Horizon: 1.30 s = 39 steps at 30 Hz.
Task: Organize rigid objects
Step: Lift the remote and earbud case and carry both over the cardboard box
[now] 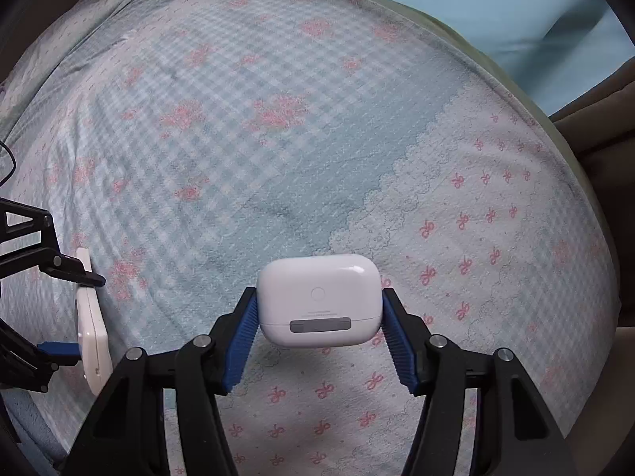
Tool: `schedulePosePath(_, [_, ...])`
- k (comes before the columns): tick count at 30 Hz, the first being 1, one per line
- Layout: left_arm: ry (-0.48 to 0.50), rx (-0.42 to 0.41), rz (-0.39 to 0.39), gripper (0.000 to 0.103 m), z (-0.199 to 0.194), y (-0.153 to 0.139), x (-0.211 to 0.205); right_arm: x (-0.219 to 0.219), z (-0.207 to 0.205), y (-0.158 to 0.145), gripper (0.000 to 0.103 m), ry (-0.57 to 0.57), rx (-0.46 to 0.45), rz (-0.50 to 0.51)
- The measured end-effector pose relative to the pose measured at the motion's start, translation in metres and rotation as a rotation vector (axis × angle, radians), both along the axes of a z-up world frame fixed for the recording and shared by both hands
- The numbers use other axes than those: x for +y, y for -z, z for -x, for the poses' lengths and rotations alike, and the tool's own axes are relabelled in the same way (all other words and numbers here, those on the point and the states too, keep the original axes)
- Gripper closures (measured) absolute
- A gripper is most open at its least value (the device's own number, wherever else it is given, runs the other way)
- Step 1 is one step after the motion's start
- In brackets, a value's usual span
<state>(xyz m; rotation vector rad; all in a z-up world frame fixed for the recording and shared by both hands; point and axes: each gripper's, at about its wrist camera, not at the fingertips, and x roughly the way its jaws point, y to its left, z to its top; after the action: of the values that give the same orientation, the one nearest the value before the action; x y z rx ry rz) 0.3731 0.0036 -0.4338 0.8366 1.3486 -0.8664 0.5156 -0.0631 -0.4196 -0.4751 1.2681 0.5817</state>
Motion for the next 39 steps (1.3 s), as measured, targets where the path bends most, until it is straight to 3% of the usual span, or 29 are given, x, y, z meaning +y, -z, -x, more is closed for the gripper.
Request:
schedulePosePath(13, [-0.125,-0.034,0.071,0.047,0.018,-0.06,0.036,-0.005,0.023,-0.054,0.047,0.063,-0.055,-0.035])
schedulePosePath(20, [-0.166,-0.062,0.159,0.047,0.021,-0.103,0.028,-0.023,0.072,-0.122,0.047,0.16,-0.097,-0.074])
schedulePosePath(29, [-0.092,-0.11,0.273,0.047,0.048,-0.185,-0.036,-0.102,0.166,-0.221,0.047,0.376,-0.146,-0.156])
schedulePosePath(35, [-0.074,-0.129,0.348,0.047,0.075,-0.231,-0.099,-0.175,0.226,-0.25,0.047,0.451,-0.169,-0.128])
schedulePosePath(39, [-0.067,-0.114,0.366,0.047,0.094,-0.237,-0.146,-0.229,0.261,-0.251,0.047,0.504,-0.168,-0.118])
